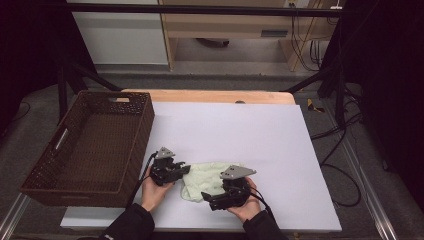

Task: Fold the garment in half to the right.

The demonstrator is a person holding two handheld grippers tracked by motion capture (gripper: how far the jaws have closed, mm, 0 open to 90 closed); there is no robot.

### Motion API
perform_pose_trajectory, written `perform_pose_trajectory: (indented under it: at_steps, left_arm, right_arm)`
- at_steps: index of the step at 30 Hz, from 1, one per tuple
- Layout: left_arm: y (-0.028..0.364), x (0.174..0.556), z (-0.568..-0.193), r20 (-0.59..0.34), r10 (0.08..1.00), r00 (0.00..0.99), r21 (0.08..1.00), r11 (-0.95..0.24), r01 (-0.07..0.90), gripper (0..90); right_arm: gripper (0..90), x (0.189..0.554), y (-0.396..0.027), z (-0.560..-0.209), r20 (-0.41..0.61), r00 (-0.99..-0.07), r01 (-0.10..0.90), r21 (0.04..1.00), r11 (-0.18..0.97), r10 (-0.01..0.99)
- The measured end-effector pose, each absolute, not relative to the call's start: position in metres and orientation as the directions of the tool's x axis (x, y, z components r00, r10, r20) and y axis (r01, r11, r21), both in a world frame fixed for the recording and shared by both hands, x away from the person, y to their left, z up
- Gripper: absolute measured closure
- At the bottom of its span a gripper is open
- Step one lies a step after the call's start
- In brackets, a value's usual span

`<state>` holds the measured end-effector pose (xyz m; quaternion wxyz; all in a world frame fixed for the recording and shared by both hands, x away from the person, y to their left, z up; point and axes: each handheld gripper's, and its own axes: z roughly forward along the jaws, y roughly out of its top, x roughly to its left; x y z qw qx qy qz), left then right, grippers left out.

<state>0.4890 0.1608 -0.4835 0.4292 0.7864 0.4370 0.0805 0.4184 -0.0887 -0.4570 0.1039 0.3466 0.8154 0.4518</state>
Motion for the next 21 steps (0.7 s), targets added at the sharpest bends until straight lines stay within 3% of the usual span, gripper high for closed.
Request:
perform_pose_trajectory:
  at_steps: [14, 21]
  left_arm:
    - [0.155, 0.492, -0.484, -0.196, 0.77, 0.607, 0.746, -0.285, 0.602, 68.9]
    - [0.153, 0.493, -0.482, -0.181, 0.772, 0.61, 0.734, -0.307, 0.606, 72.3]
  right_arm:
    - [6.9, 0.418, -0.06, -0.462, 0.133, -0.757, 0.467, 0.795, 0.386, 0.64]
    - [12.3, 0.417, -0.045, -0.465, 0.126, -0.754, 0.468, 0.791, 0.393, 0.644]
